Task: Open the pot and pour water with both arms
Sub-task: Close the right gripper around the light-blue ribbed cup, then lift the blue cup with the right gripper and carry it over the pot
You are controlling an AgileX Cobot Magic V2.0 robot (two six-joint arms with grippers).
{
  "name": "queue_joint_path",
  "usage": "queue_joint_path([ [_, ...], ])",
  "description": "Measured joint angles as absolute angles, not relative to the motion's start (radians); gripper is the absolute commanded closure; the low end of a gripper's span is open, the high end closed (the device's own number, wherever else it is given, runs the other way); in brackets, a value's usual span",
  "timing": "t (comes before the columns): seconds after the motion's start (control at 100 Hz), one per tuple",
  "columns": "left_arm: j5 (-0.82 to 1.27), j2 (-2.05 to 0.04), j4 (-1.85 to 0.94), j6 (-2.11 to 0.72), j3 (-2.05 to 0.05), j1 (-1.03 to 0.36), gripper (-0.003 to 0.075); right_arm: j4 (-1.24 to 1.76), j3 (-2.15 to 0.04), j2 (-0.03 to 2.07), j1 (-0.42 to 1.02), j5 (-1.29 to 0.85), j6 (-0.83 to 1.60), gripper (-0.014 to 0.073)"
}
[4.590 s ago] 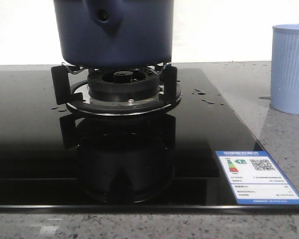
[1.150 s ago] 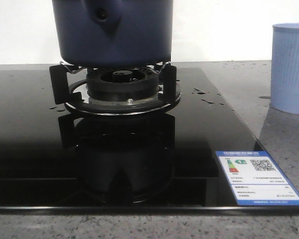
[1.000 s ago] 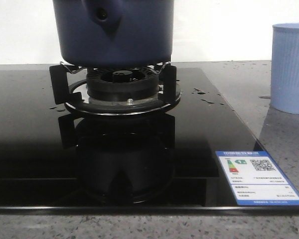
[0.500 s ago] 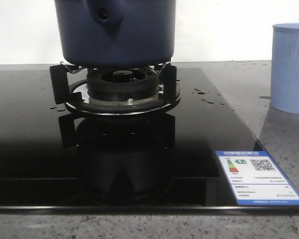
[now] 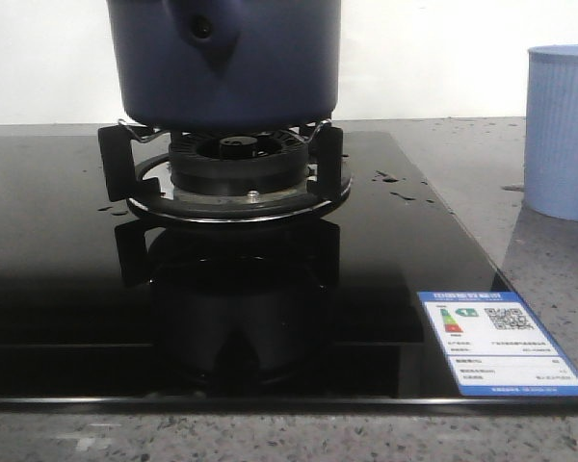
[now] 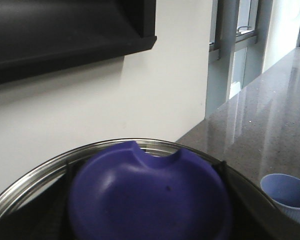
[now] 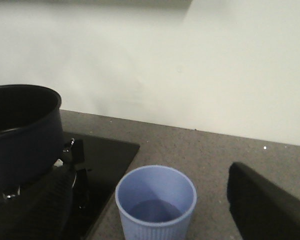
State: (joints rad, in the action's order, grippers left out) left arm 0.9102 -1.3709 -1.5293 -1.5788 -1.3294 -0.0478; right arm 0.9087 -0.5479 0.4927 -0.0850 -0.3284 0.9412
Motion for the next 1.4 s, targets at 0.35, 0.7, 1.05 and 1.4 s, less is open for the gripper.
queue_joint_path([
  [0.35, 0.944, -1.264, -1.487, -1.557, -1.329, -0.039, 0.0407, 0.967, -0.423, 0.680, -0.078, -0.290, 0.957, 0.0043],
  [0.7, 0.944, -1.264, -1.484, -1.555, -1.328, -0.039, 0.0407, 1.036, -0.423, 0.839, 0.107, -0.075, 1.077, 0.0043],
  [1.05, 0.944, -1.264, -1.481, -1.555, -1.328, -0.039, 0.0407, 1.054, -0.423, 1.001, 0.290, 0.238, 1.018, 0.0044],
  [1.4, 0.944, -1.264, -1.481, -1.555, -1.328, -0.039, 0.0407, 0.771, -0.423, 1.116, 0.295, 0.361, 0.648, 0.0043],
])
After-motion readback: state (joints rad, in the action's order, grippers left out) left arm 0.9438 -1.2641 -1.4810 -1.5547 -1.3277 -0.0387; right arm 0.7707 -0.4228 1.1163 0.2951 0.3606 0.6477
